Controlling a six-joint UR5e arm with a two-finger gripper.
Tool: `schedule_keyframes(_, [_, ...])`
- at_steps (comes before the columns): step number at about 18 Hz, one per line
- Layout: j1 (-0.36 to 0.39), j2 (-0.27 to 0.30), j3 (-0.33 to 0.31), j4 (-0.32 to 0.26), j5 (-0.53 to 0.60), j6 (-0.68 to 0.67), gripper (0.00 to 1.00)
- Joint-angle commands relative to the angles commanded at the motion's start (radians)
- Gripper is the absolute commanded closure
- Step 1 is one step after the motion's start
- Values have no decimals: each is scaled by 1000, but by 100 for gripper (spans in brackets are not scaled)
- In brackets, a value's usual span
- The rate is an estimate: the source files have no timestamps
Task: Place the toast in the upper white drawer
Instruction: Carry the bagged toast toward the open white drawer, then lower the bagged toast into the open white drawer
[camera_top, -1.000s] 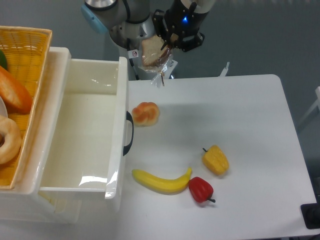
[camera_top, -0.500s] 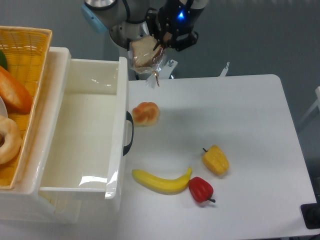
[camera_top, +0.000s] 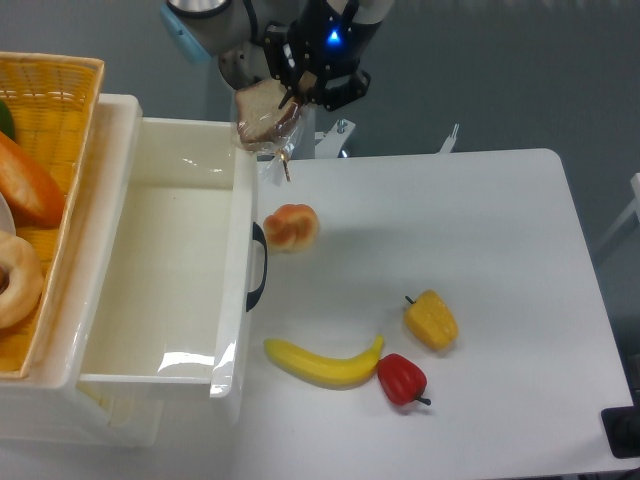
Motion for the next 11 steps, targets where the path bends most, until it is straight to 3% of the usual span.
schedule_keyframes(2, [-20,-9,0,32,-5,-29,86])
schedule_keyframes(11, [-64,-28,0,36,-3,-54,86])
